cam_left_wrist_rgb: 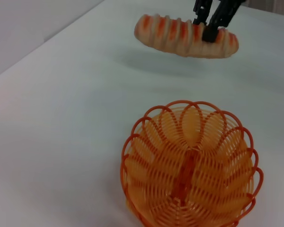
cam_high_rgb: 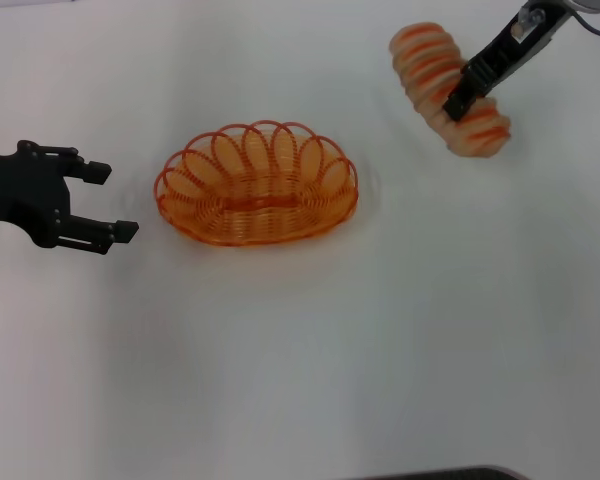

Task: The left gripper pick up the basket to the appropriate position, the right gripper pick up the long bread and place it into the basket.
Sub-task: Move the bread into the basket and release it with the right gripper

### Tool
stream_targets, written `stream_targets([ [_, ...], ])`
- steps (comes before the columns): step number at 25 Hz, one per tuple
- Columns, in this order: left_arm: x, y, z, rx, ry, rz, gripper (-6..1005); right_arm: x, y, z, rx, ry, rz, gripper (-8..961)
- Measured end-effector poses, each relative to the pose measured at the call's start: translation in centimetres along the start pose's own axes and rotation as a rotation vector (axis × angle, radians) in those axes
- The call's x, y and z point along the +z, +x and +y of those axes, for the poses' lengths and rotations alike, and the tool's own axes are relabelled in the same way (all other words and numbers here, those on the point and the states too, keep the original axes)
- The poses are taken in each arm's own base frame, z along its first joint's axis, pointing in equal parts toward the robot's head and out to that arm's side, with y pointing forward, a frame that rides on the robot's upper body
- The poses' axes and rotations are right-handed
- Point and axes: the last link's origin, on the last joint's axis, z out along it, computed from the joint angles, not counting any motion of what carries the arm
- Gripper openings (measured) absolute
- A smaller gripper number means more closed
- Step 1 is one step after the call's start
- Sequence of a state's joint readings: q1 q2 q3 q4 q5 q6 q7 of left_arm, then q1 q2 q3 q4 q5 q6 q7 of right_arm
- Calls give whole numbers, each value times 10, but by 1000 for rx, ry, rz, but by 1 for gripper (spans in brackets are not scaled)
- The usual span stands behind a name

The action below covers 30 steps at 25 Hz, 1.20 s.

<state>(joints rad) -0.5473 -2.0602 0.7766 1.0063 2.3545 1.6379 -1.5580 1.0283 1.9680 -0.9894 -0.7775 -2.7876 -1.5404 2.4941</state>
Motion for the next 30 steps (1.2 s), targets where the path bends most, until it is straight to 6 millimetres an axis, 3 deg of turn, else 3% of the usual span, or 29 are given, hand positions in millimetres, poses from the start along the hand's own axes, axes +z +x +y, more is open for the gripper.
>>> stream_targets([
  [5, -2, -1, -1, -15, 6, 5, 848, -8, -18, 22, -288, 7, 25, 365],
  [16, 0, -3, 1, -41, 11, 28, 849, -9, -66, 74, -704, 64, 11, 284],
  [21, 0, -2, 1, -46, 6, 25, 849, -7, -77, 98, -824, 49, 9, 243],
  [30, -5, -5, 4, -50, -15, 19, 849, 2, -79, 130, -925, -38, -11, 205],
])
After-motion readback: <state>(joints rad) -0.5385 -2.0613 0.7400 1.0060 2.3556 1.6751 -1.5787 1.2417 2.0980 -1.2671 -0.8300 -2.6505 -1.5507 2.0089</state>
